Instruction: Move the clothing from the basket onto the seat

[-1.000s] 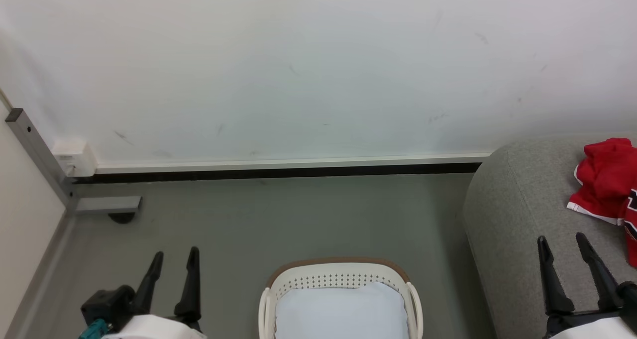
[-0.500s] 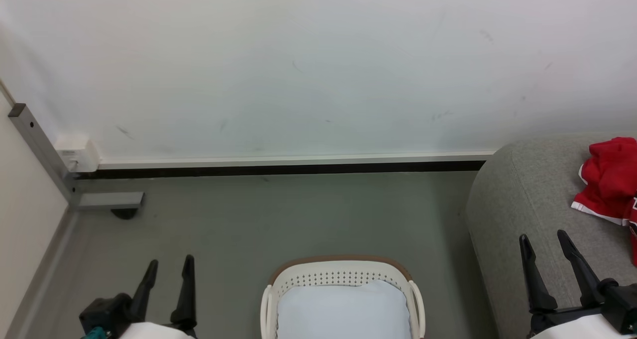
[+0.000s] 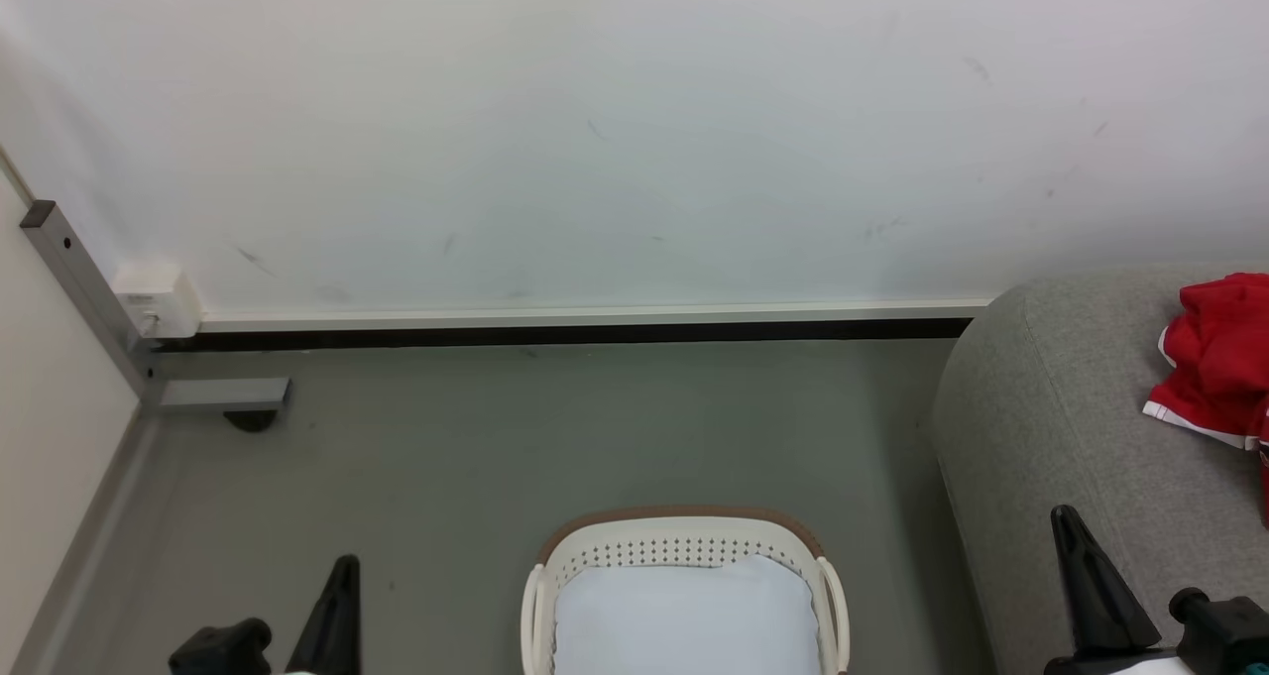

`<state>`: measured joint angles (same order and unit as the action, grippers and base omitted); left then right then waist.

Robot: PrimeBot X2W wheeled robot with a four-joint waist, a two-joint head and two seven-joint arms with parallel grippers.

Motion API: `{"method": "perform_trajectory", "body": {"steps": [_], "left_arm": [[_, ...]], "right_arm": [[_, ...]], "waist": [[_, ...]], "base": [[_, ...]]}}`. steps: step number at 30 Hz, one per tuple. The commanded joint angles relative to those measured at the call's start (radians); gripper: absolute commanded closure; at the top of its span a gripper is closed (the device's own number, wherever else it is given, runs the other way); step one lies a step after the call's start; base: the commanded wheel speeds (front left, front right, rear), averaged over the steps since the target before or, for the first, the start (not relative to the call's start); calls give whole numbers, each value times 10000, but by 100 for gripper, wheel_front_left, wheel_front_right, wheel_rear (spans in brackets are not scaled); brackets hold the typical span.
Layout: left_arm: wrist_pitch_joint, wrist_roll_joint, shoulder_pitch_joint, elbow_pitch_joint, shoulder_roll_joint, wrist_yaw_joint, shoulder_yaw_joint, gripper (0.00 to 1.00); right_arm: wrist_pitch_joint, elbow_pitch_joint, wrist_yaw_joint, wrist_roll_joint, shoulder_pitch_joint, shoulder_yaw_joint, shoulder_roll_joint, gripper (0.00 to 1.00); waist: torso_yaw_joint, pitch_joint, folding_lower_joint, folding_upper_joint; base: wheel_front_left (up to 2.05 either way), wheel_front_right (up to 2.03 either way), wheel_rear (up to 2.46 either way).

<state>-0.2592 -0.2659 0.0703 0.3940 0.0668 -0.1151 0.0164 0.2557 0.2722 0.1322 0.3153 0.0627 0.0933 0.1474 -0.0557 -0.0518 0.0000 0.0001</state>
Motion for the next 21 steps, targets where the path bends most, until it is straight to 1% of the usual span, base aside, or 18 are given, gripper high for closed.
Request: {"method": "perform_trajectory", "body": {"steps": [1,21], "left_arm": [[113,-277,191,-81,37,-4,90,100],[1021,-3715,223,-506,-12,-48,290,100]], "right_arm": [[-58,-104,0,318,149,-70,5,100],[-1001,-174,-5,3595,254,-598,-244,100]], "waist": [[5,4,0,-1],[95,93,0,-1]], "base": [[0,0,0],[0,0,0]]}}
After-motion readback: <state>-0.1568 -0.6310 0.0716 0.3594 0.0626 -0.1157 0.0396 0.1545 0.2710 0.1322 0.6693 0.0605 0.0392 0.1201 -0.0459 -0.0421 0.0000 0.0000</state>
